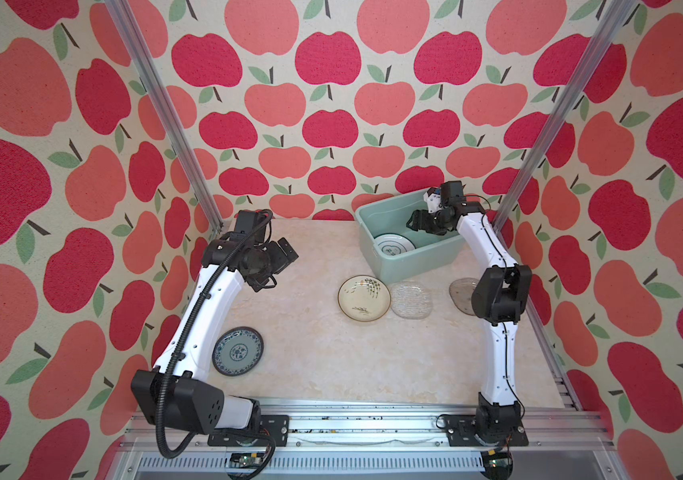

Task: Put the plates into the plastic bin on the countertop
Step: 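Move both grippers to the blue-and-white patterned plate near the robot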

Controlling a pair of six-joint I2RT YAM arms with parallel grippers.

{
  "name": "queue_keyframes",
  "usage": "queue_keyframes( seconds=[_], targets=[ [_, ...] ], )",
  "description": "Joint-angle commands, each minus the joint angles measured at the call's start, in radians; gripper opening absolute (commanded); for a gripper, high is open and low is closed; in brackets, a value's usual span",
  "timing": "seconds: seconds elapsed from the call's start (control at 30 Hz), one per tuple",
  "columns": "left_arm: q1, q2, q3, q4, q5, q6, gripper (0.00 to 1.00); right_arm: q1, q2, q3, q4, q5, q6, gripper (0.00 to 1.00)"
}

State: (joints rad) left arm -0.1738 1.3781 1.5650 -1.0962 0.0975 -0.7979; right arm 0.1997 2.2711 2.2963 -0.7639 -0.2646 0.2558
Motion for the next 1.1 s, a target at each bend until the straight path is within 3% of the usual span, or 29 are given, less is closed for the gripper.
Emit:
queue_keyframes(
  seconds=[0.0,0.17,0.4,0.57,0.7,0.87,1.07],
  targets=[
    [0.008,-0.049,0.063,-0.335,-0.187,-0.062,0.99,0.011,-0.162,-0.053,0.103,-0.088,0.108,0.76],
    [0.028,-0.143,0.080,-0.521,-0.291,-0.146,0.99,0.126,-0.375,-0.341,0.359,-0.162,0.301,0.74],
    [0.165,-0.286,-0.002,-0.575,-0.303,-0.086,0.99,0.449,-0.528,-0.684,0.586,-0.103,0.547,0.72],
    [0.319,-0.367,-0.144,-0.514,-0.287,-0.041,0.99,0.675,-0.489,-0.767,0.663,-0.045,0.677,0.71],
    [0.495,-0.375,-0.280,-0.435,-0.218,-0.018,0.99,0.814,-0.406,-0.773,0.691,-0.072,0.769,0.71],
    [0.685,-0.339,-0.433,-0.327,-0.120,0.019,0.99,0.900,-0.348,-0.806,0.726,-0.079,0.848,0.72],
    [0.819,-0.319,-0.568,-0.168,-0.070,0.031,0.99,0.955,-0.252,-0.848,0.864,-0.081,1.034,0.72]
  ],
)
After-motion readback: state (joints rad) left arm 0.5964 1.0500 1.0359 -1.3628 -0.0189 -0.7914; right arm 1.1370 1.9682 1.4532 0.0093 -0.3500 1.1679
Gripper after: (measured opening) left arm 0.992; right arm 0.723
